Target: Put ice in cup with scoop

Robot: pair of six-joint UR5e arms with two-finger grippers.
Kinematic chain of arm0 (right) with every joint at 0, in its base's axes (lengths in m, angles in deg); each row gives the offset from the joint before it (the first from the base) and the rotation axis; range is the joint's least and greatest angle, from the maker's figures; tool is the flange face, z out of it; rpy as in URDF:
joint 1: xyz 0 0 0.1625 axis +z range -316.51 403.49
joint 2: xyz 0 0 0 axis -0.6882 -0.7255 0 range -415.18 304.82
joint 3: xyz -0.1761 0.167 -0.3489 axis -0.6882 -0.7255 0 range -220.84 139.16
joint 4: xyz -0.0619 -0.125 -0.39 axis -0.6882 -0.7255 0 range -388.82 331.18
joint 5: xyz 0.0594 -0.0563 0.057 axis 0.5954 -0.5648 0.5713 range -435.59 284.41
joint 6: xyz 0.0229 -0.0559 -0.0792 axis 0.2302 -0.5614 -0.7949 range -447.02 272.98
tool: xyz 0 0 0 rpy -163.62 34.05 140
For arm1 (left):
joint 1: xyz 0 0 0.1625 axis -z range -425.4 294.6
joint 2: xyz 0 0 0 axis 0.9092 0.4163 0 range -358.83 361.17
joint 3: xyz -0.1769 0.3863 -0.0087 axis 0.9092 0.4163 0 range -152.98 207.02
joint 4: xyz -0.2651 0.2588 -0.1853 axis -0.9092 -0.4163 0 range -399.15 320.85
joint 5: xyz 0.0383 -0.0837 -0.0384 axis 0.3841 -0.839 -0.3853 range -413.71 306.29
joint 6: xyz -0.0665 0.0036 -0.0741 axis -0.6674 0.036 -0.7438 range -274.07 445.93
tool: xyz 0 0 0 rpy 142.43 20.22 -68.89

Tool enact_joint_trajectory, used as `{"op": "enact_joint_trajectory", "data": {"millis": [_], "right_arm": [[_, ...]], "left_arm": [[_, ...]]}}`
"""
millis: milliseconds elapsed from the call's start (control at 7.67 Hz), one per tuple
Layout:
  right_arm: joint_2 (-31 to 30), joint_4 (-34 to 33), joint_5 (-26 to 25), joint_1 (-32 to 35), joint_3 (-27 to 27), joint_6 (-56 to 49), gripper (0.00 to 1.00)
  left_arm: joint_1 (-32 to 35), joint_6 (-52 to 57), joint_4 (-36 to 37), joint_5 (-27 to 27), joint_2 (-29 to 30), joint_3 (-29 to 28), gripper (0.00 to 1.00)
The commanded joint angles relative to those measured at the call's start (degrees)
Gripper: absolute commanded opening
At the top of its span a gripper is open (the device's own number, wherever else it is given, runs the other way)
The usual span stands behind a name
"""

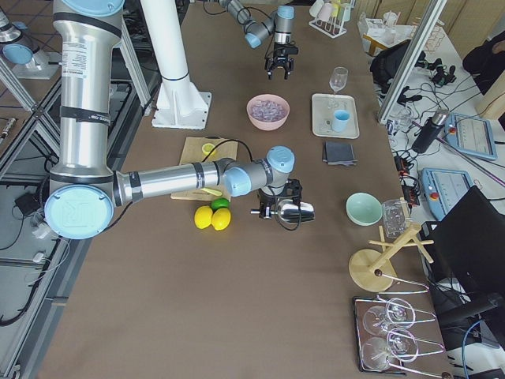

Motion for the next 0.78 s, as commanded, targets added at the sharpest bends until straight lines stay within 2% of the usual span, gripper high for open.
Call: {"op": "enact_joint_trajectory", "data": {"millis": [0,130,261,391,522,652], "right_arm": [[2.61,-4.17,-0.28,1.45,6.8,-4.62,0.0],[5.94,-4.35,-0.54,1.45,6.98,-6.92,0.0],[8.84,-4.26,-3.51,1.02,7.16,-11.73,0.0],[10.09,-4.87,-6.15,0.4,7.16,-24.48,0.0],[10.36,-5.05,-6.61,-0.3,7.51,-32.09,0.0],[10.89,-7.66,-7.05,-2.83,9.25,-35.13,0.0]], "left_arm": [[-2.27,0.12,-16.77,3.7,3.24,-7.52,0.98],[-3.94,0.12,-21.88,5.99,3.59,-9.28,0.98],[-5.0,0.03,-27.07,7.75,4.21,-11.65,0.98],[-5.7,0.12,-32.95,8.47,4.73,-14.54,0.98],[-7.02,0.46,-37.88,9.52,5.61,-16.92,0.98],[-8.16,4.99,-38.89,11.01,5.71,-17.64,0.98]]}}
